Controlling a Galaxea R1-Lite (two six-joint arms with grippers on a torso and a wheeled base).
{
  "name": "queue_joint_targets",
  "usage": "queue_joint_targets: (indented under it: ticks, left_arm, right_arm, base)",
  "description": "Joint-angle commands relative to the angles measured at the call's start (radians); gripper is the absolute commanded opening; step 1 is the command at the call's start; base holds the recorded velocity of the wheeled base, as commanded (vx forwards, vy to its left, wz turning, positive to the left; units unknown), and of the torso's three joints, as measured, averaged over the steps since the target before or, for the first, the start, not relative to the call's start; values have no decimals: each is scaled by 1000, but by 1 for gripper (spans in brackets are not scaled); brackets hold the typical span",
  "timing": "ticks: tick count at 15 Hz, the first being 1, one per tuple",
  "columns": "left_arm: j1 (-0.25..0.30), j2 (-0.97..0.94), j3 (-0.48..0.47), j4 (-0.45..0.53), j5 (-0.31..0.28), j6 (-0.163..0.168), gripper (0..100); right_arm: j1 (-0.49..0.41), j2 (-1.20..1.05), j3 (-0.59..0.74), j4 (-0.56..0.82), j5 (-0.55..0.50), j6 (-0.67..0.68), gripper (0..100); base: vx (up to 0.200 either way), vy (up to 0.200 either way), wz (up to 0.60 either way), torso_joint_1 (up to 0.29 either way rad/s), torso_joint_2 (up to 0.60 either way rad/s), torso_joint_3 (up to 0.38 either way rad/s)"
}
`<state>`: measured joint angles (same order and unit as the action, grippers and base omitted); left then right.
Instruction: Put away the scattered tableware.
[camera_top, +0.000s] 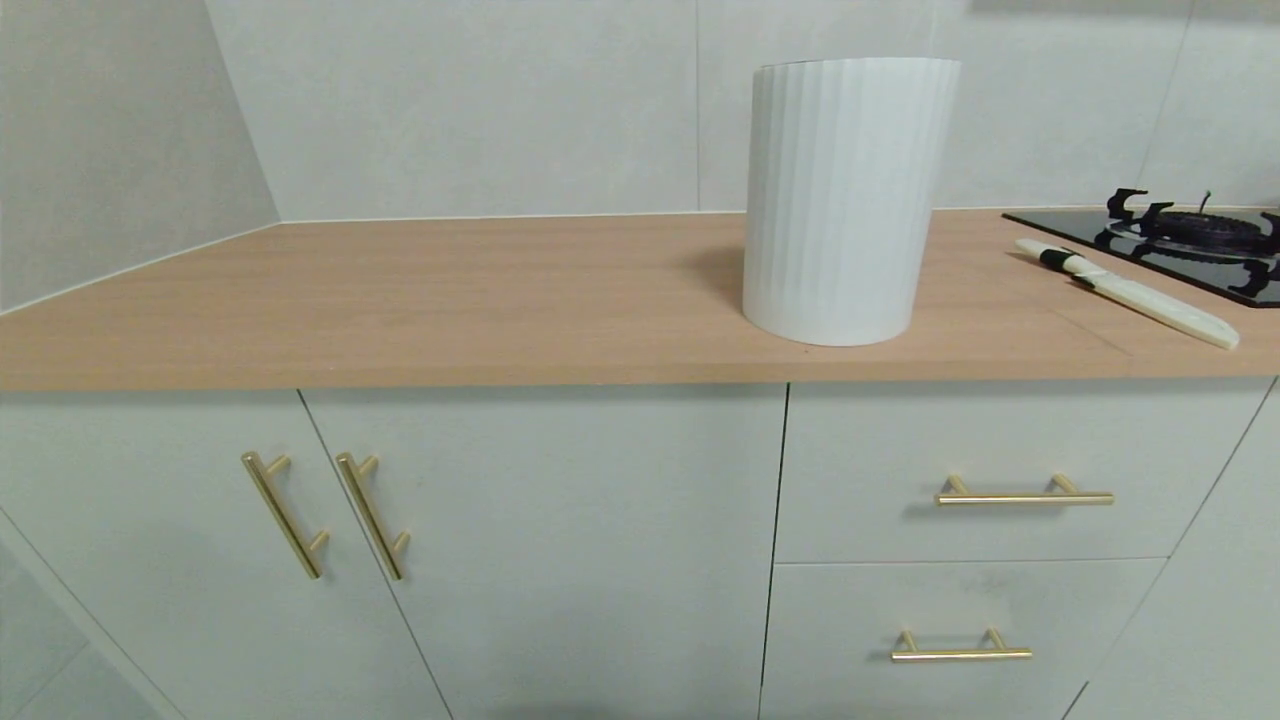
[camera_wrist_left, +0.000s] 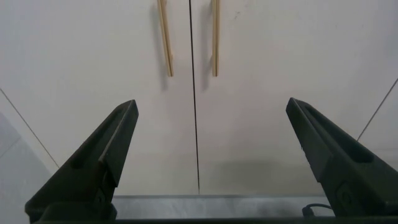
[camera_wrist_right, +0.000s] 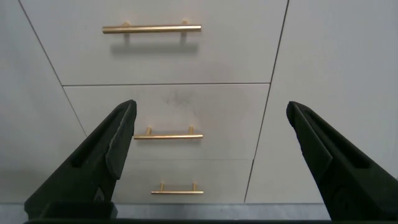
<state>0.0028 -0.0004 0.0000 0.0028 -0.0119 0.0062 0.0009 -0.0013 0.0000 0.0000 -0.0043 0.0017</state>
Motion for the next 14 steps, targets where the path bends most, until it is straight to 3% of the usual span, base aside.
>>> queue_joint_targets:
  ticks: [1,4,14]
  left_arm:
    - [0,0,0,0,0,0,100]
    - [0,0,0,0,0,0,100]
    - [0,0,0,0,0,0,100]
  right_arm:
    - [1,1,0,0,0,0,100]
    - [1,1,0,0,0,-2,100]
    - [1,1,0,0,0,-2,100]
  base:
    - [0,0,0,0,0,0]
    - [0,0,-400,3,0,3]
    - [0,0,0,0,0,0]
